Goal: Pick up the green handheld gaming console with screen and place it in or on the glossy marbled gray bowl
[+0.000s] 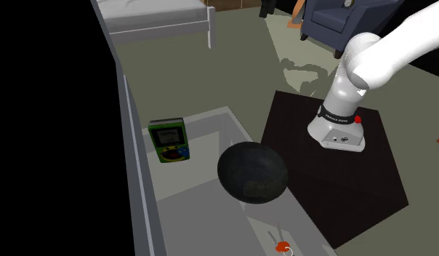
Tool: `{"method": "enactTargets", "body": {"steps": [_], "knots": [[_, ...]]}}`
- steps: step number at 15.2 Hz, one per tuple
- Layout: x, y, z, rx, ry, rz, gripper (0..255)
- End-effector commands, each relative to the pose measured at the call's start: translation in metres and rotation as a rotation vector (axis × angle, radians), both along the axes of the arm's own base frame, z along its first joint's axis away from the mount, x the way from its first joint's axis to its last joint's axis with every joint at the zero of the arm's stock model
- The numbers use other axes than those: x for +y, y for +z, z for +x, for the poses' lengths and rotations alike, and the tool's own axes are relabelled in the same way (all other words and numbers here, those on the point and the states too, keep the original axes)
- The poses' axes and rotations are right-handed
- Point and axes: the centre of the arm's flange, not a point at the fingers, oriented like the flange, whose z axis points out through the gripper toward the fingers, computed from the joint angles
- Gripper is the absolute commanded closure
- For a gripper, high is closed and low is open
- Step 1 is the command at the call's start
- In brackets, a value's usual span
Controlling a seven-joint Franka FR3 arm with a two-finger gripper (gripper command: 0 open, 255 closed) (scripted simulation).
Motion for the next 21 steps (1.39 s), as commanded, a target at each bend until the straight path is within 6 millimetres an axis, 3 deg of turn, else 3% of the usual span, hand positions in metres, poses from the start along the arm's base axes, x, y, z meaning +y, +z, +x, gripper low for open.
{"method": "enactTargets", "body": {"steps": [1, 11, 21], "knots": [[0.0, 0.0, 0.0, 0.0, 0.0, 0.0, 0], [0.127, -0.027, 0.045, 0.009, 0.094, -0.037, 0], [0.256, -0.058, 0.078, 0.017, 0.188, -0.074, 0]]}}
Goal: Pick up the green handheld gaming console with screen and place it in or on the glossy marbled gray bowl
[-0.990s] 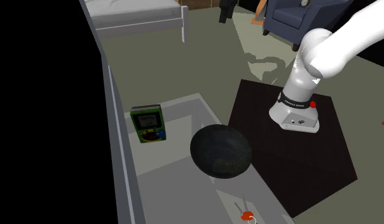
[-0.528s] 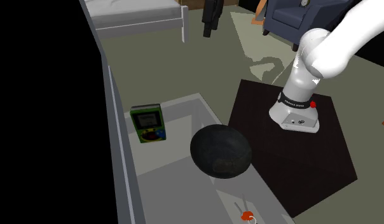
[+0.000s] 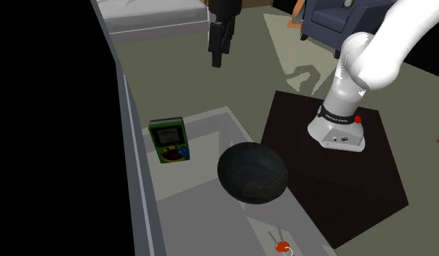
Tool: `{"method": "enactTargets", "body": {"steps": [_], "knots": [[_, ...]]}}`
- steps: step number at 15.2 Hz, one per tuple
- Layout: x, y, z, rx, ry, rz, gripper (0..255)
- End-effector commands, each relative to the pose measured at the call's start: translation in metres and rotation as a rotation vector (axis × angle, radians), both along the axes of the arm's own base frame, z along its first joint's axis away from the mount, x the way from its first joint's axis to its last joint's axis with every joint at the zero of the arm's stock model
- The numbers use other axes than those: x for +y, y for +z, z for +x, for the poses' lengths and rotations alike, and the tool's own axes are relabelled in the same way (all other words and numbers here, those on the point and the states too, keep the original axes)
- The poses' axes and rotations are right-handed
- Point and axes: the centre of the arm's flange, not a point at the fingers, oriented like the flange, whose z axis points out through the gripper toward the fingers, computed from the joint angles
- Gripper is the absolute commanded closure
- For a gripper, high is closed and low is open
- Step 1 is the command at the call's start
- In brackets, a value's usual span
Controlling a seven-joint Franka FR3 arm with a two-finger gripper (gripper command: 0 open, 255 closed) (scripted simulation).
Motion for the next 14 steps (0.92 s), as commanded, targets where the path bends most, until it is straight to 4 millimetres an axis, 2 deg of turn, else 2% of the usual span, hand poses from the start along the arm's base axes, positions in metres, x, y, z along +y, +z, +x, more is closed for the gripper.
{"method": "enactTargets", "body": {"steps": [1, 14], "knots": [[0.026, -0.007, 0.005, 0.002, 0.019, -0.006, 0], [0.196, -0.056, 0.028, 0.013, 0.141, -0.054, 0]]}}
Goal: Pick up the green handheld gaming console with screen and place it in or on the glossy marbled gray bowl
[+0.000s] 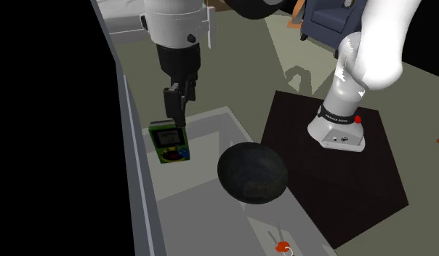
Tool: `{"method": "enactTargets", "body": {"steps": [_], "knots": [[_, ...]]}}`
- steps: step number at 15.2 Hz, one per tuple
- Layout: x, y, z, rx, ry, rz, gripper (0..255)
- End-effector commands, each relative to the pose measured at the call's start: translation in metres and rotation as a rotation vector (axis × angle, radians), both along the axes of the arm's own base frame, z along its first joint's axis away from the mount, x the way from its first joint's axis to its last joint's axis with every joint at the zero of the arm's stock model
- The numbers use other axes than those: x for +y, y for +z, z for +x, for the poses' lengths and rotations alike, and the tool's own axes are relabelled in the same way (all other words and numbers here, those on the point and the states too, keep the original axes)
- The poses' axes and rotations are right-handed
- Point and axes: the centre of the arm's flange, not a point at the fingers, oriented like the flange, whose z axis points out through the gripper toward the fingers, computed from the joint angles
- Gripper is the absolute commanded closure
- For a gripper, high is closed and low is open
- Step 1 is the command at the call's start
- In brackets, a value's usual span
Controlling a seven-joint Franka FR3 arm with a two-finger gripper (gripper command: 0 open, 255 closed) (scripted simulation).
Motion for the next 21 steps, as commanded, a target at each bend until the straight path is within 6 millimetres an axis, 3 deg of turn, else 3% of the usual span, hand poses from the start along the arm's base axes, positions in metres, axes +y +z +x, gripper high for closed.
{"method": "enactTargets", "body": {"steps": [1, 8, 16, 17, 21], "knots": [[0.019, -0.004, 0.002, 0.0, 0.011, -0.005, 0], [0.019, -0.044, 0.004, 0.0, 0.011, -0.005, 0], [0.019, -0.044, 0.004, 0.0, 0.011, -0.005, 0], [0.019, -0.044, 0.004, 0.0, 0.011, -0.005, 255], [0.019, -0.044, 0.004, 0.0, 0.011, -0.005, 255]]}}
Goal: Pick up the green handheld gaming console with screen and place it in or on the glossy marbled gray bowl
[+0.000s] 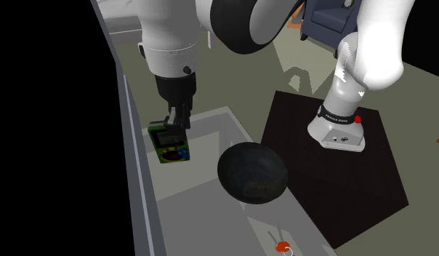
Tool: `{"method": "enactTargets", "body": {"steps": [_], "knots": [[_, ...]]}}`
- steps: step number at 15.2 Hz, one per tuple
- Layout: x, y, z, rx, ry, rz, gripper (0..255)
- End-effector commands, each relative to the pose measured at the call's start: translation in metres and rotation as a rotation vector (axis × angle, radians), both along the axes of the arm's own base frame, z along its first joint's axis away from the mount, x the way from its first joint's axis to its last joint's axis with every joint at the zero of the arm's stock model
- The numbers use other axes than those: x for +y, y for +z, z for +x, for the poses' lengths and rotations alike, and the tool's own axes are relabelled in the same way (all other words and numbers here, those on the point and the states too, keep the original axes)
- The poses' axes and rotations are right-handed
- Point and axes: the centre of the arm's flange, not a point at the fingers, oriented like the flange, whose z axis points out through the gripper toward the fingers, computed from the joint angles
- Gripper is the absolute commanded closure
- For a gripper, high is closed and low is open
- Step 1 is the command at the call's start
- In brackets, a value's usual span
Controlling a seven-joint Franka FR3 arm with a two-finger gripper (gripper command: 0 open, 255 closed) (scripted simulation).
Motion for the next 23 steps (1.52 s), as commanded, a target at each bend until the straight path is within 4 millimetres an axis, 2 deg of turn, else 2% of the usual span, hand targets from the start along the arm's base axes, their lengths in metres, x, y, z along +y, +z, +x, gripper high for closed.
{"method": "enactTargets", "body": {"steps": [1, 5, 23], "knots": [[0.0, -0.001, 0.0, 0.001, 0.0, 0.0, 255], [0.0, -0.001, 0.0, 0.001, 0.0, 0.0, 255], [0.0, 0.094, 0.0, 0.001, 0.0, 0.0, 255]]}}
